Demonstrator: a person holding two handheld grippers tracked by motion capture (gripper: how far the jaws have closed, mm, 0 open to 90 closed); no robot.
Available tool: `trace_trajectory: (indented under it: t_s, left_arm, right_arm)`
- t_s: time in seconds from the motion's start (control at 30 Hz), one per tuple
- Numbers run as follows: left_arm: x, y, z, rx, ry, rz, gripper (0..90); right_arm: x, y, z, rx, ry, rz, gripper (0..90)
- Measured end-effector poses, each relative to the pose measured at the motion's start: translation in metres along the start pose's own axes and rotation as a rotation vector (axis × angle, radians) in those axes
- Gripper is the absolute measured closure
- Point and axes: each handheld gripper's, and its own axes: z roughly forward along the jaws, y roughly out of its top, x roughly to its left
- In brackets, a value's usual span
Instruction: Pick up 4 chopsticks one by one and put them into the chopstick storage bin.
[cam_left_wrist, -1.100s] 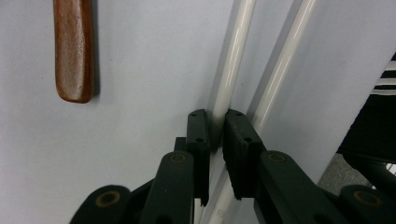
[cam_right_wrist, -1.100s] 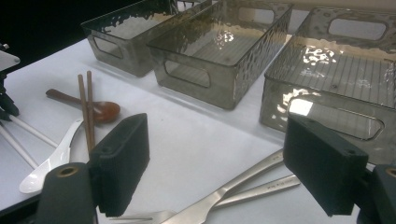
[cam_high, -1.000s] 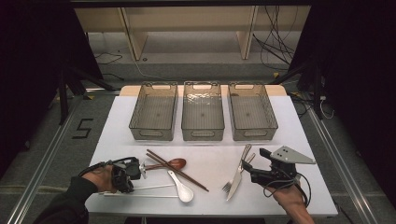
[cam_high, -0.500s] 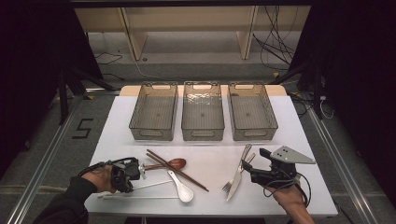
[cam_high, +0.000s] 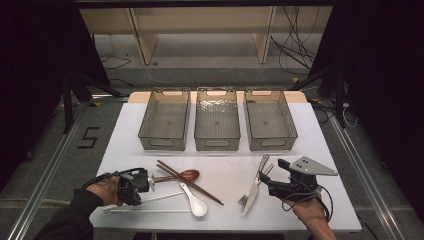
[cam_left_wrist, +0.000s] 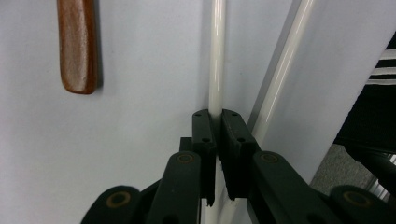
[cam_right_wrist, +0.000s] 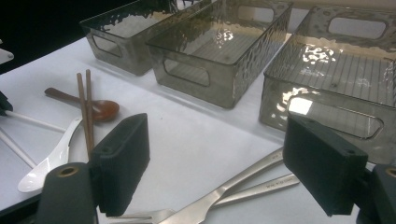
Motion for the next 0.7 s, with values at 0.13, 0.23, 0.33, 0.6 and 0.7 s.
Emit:
trace_trajectory:
  t_s: [0.13, 0.23, 0.33, 0.6, 0.7]
  left_arm:
    - [0.000, -0.003, -0.002, 0.012, -0.015, 0.001, 84.2]
    - [0.001, -0.006, -0.001, 0.003, -0.028, -0.013, 84.2]
    - [0.001, -0.008, -0.004, 0.011, -0.023, -0.011, 84.3]
    - [0.001, -0.011, -0.013, -0.024, -0.004, -0.027, 84.2]
    - [0.001, -0.011, -0.018, -0.064, -0.004, -0.033, 84.2]
  right_arm:
    - [0.000, 0.000, 0.000, 0.001, -0.001, 0.000, 23.9]
    - [0.000, 0.000, 0.000, 0.001, -0.001, 0.000, 24.0]
    - [0.000, 0.000, 0.000, 0.001, -0.002, 0.000, 24.0]
    - [0.000, 0.000, 0.000, 0.002, -0.003, -0.001, 24.0]
    - [0.000, 0.000, 0.001, 0.003, -0.003, 0.000, 24.0]
